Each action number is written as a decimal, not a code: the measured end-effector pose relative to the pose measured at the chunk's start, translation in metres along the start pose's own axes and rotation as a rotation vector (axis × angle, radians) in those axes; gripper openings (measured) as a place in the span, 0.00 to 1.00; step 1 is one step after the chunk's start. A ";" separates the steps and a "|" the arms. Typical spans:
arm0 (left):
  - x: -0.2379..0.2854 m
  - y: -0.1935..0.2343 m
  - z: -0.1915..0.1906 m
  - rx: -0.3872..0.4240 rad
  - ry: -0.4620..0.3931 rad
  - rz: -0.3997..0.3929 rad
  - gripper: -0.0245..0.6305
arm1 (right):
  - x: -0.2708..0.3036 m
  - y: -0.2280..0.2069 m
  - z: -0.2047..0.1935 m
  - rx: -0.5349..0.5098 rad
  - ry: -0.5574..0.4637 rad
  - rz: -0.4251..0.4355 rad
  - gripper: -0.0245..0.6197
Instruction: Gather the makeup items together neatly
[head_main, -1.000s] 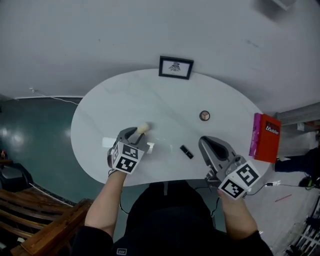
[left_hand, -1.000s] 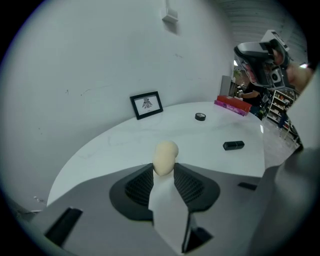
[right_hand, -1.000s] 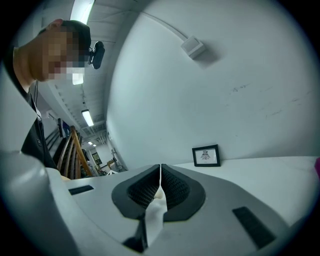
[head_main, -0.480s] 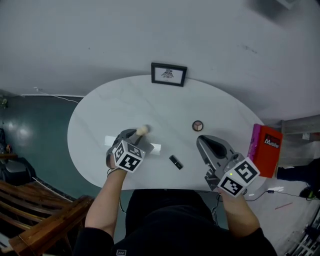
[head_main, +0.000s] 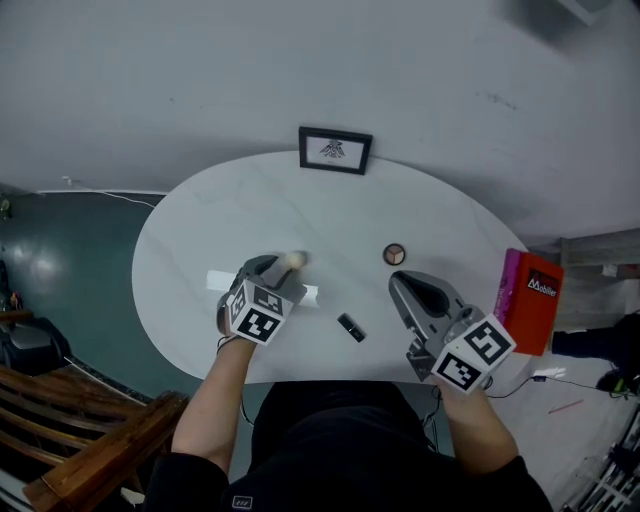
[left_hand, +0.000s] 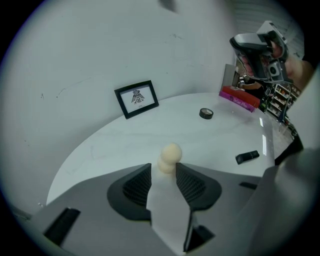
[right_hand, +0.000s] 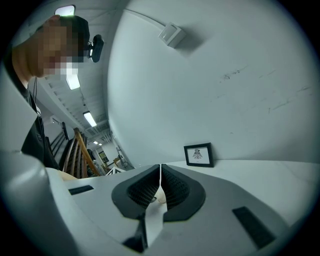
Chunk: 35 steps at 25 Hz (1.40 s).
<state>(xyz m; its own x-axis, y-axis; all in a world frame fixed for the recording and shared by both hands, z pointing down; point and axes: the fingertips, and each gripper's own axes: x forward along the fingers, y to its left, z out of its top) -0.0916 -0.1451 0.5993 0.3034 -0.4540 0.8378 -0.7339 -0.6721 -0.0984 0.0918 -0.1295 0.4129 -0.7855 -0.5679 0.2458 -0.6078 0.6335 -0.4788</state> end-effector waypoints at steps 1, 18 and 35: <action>0.001 -0.001 -0.001 -0.002 -0.002 -0.010 0.29 | 0.000 0.001 0.001 -0.001 -0.001 -0.002 0.09; 0.015 0.002 0.017 -0.057 -0.176 -0.034 0.26 | 0.000 0.007 -0.010 0.013 0.016 -0.082 0.09; 0.016 0.011 0.014 -0.054 -0.196 -0.032 0.42 | -0.017 0.019 -0.017 0.002 0.000 -0.144 0.09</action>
<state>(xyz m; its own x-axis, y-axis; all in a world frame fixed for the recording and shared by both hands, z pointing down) -0.0868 -0.1676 0.6040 0.4355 -0.5417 0.7189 -0.7522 -0.6578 -0.0400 0.0919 -0.0988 0.4138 -0.6899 -0.6529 0.3127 -0.7143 0.5439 -0.4403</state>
